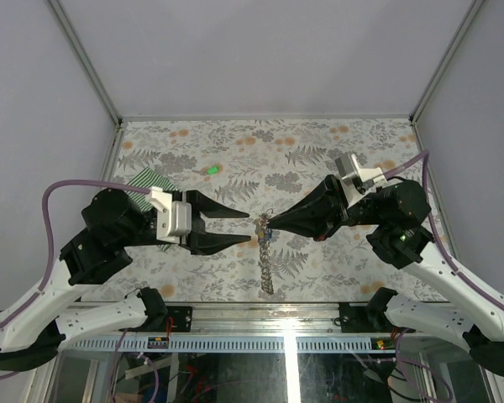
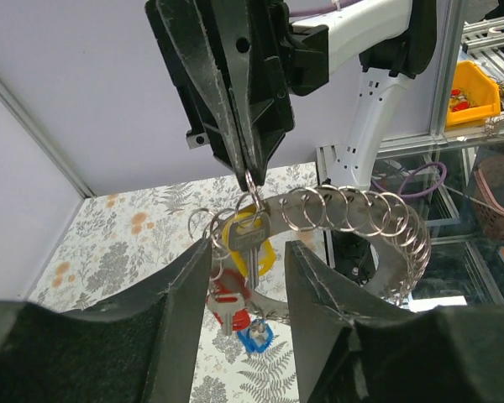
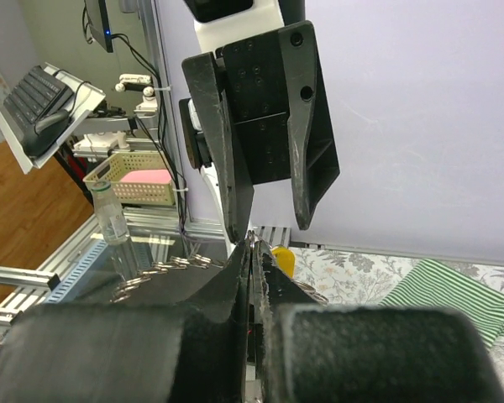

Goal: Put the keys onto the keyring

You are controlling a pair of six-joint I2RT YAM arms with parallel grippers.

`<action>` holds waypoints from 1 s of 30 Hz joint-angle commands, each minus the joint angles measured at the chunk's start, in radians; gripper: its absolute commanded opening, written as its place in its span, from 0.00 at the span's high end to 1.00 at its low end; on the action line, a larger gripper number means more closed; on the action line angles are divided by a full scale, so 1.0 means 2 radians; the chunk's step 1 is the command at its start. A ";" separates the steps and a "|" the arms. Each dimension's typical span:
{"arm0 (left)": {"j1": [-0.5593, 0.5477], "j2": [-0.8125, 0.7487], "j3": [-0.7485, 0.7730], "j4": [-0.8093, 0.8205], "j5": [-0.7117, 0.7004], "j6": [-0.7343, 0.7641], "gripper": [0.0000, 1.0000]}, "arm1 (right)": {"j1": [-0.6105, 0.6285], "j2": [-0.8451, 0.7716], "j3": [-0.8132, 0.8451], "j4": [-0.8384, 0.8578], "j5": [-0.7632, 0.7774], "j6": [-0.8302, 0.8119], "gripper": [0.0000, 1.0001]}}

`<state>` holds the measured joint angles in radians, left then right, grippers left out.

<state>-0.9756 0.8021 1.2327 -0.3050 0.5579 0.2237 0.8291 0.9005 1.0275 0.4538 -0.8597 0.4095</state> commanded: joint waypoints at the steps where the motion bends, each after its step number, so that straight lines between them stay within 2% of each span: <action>1: -0.003 0.013 -0.002 0.040 0.018 -0.008 0.59 | 0.000 0.006 0.004 0.074 0.000 0.033 1.00; 22: -0.004 0.017 0.005 0.044 0.021 -0.006 0.71 | 0.000 0.003 -0.003 0.056 0.009 0.030 1.00; 30: -0.003 0.019 0.003 0.047 0.024 -0.007 0.95 | 0.000 -0.002 -0.006 0.050 0.015 0.025 1.00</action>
<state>-0.9756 0.8459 1.2324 -0.2825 0.5915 0.2165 0.8291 0.9173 1.0065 0.4877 -0.8547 0.4564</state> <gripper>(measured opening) 0.098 0.009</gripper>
